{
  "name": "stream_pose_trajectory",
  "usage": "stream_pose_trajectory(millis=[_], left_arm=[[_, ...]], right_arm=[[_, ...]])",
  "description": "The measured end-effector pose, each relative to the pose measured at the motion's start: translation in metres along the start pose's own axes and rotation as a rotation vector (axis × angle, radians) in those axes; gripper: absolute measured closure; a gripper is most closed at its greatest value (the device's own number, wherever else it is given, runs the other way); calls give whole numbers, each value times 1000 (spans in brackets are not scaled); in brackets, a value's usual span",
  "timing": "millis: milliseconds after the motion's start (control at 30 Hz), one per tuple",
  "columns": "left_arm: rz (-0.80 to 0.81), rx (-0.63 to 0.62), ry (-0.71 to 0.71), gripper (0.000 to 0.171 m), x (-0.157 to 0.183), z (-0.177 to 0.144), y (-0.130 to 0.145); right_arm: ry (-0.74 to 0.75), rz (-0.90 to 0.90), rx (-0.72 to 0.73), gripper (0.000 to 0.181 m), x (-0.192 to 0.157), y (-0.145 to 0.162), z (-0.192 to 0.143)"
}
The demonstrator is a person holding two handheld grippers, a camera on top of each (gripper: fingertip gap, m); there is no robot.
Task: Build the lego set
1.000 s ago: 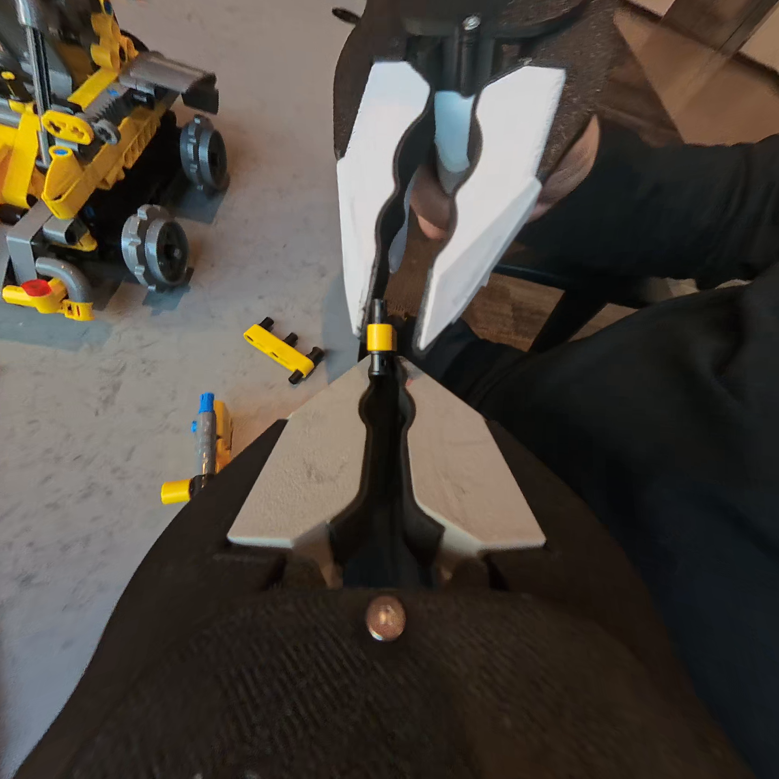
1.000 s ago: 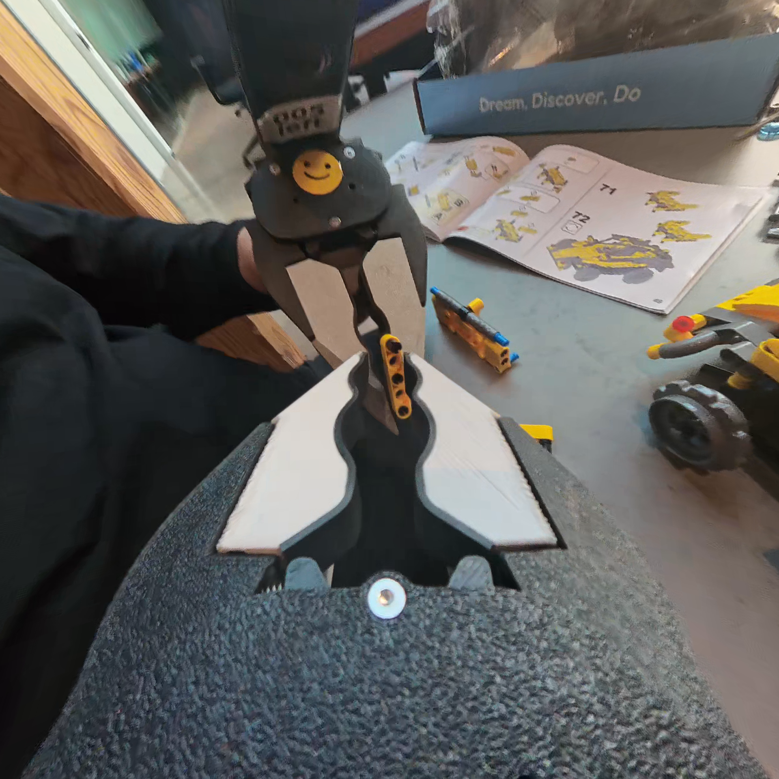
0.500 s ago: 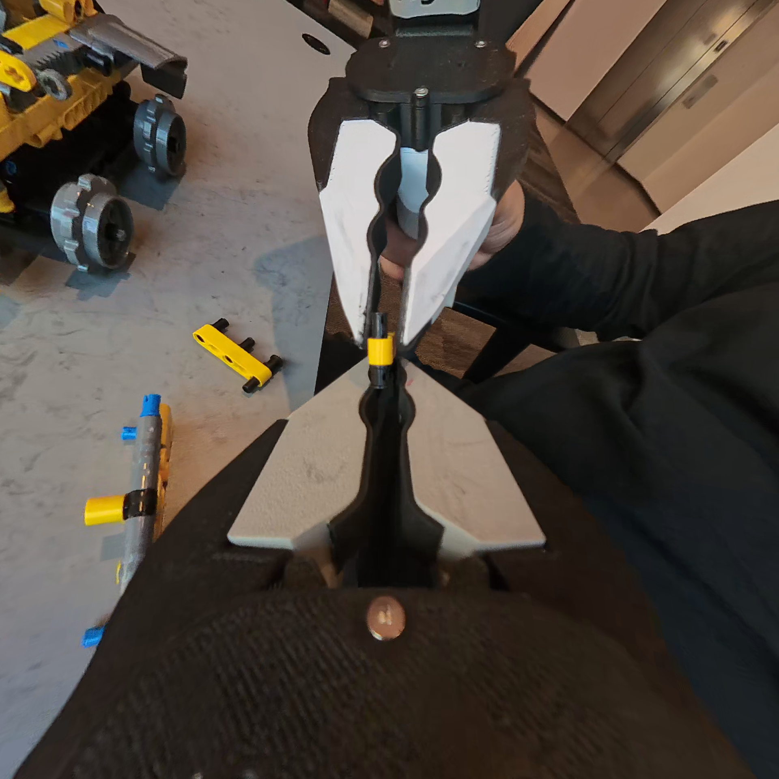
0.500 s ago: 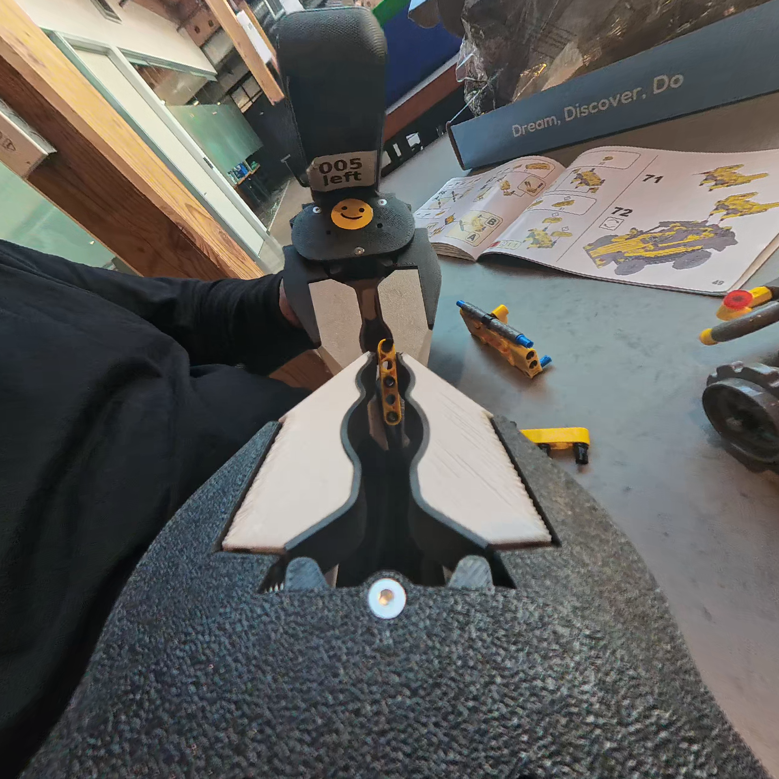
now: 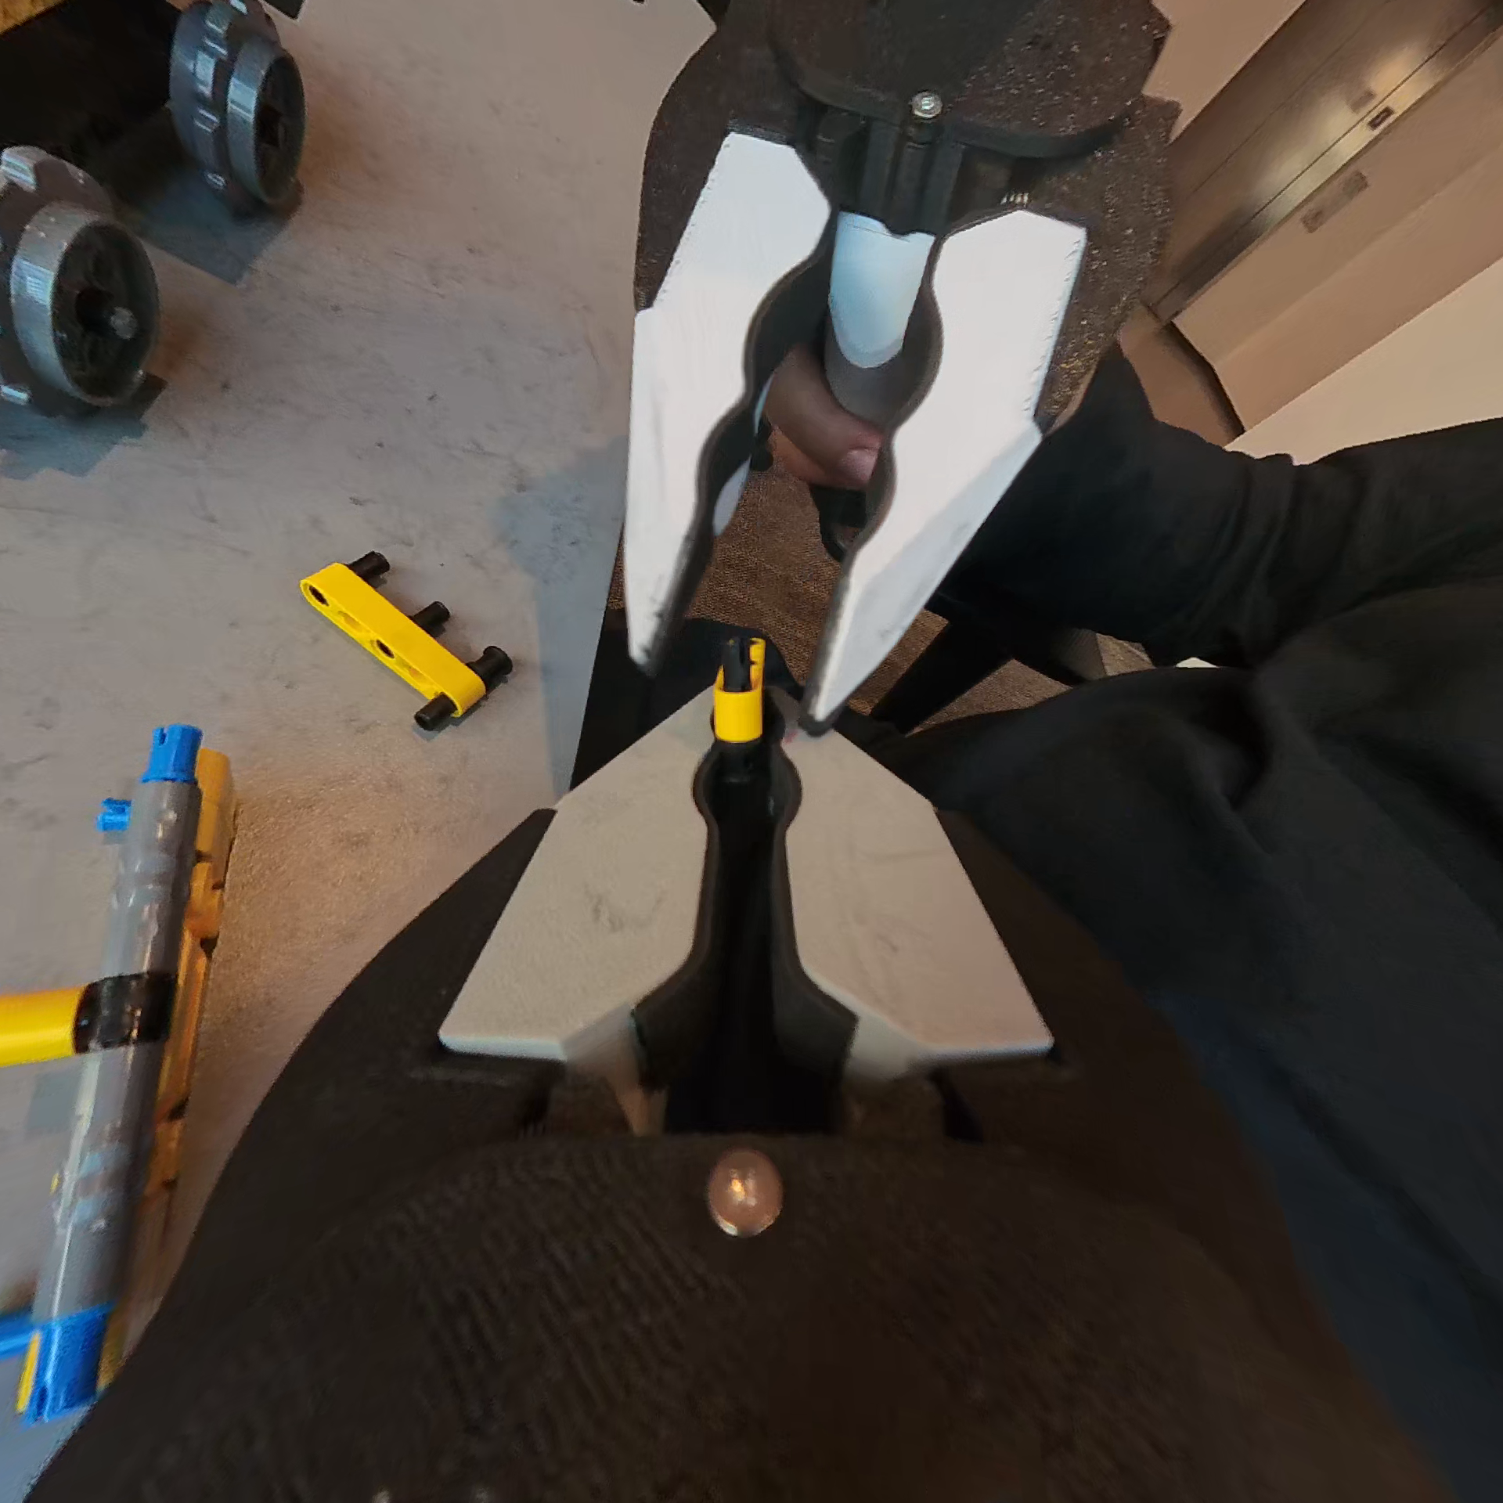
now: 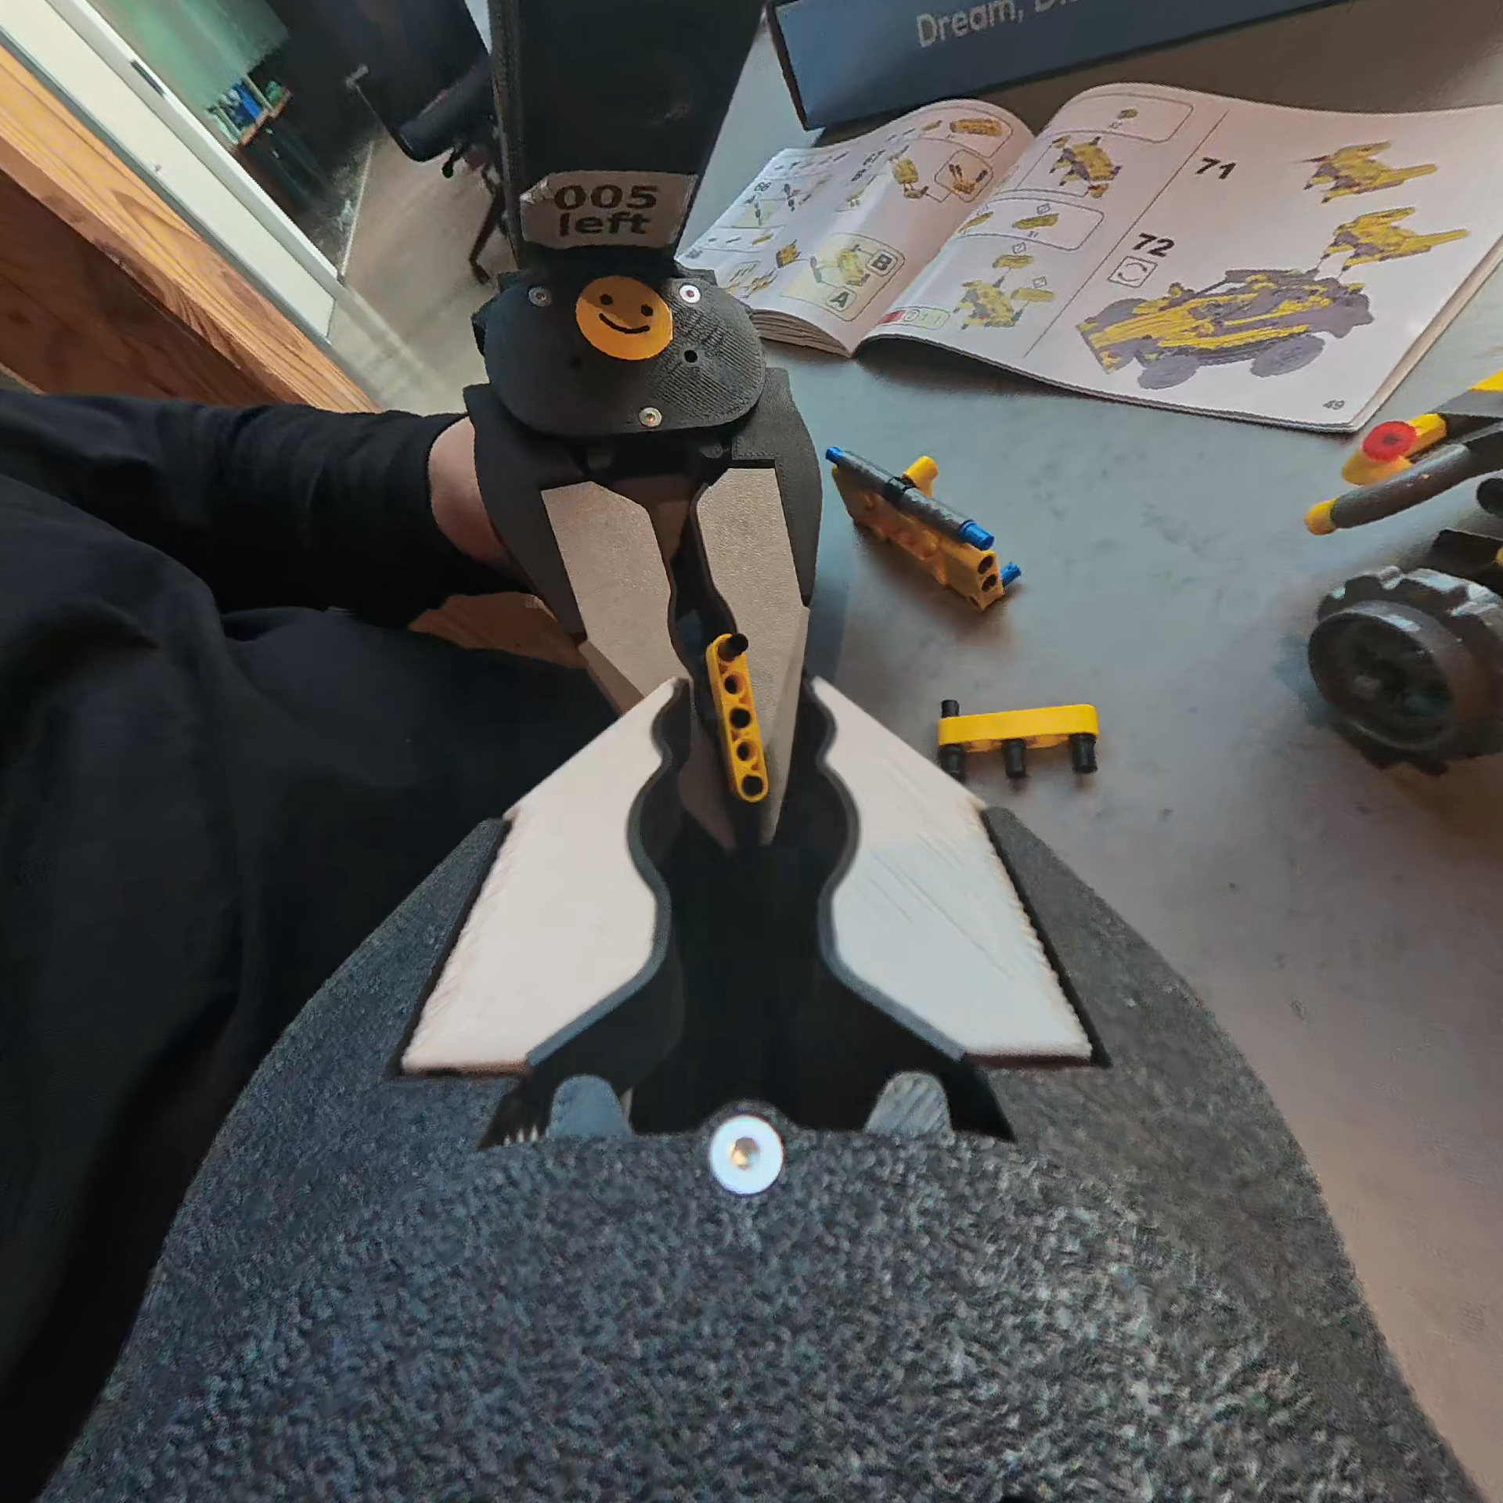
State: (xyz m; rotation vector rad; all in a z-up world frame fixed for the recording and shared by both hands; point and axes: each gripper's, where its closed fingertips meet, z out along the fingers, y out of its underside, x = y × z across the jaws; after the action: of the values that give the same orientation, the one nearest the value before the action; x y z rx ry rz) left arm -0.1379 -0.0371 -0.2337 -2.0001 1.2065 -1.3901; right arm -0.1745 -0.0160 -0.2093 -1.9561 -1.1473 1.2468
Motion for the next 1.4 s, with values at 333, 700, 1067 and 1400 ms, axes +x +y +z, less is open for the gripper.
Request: stream_pose_trajectory(millis=[333, 700, 1067, 1400], left_arm=[[-65, 55, 31, 167, -3, -7, -8], [-72, 135, 96, 168, 7, -2, -15], [-85, 84, 132, 168, 19, 17, -4], [-102, 92, 138, 164, 17, 23, -1]], right_arm=[[-166, 214, 103, 174, 5, -7, -13], [-187, 197, 130, 174, -2, -7, -13], [-154, 175, 181, 173, -10, 8, -16], [-188, 288, 254, 174, -2, 5, -26]])
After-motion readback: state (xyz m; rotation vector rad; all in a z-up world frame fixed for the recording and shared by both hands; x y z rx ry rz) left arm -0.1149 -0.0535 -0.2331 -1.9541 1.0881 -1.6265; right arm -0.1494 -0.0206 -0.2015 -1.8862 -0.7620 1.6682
